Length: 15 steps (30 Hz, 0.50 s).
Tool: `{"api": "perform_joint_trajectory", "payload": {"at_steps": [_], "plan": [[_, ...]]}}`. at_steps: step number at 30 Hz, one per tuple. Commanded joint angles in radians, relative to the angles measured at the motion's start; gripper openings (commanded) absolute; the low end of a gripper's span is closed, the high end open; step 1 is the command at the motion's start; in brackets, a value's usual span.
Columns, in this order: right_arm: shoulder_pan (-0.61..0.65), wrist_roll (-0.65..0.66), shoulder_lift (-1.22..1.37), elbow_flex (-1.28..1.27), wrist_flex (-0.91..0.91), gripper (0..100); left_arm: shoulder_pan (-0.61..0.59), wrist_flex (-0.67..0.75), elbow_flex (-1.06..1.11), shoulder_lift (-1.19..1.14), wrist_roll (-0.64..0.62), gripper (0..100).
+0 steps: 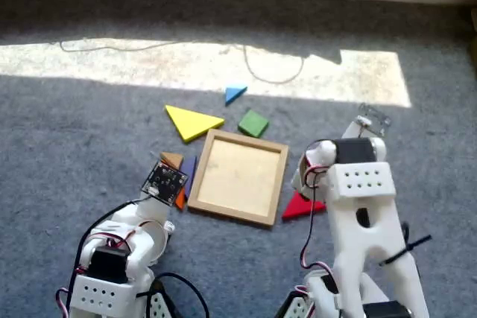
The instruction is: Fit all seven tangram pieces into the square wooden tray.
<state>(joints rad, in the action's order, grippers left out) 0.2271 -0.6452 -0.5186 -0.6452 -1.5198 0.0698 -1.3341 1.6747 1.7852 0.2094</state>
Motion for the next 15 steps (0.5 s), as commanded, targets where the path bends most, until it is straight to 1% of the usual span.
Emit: {"api": "perform_joint_trajectory", "payload": {"at_steps": [1, 9, 15], "plan": [[0.024, -0.087, 0.087, 0.061, 0.091, 42.3, 0.013, -0.006, 0.021, 0.05, 0.009, 1], [0.028, -0.169, 0.231, 0.048, 0.321, 42.3, 0.013, -0.006, 0.021, 0.05, 0.009, 1], [0.028, -0.178, 0.292, -0.058, 0.516, 42.5, 0.013, -0.006, 0.021, 0.05, 0.009, 1]]}}
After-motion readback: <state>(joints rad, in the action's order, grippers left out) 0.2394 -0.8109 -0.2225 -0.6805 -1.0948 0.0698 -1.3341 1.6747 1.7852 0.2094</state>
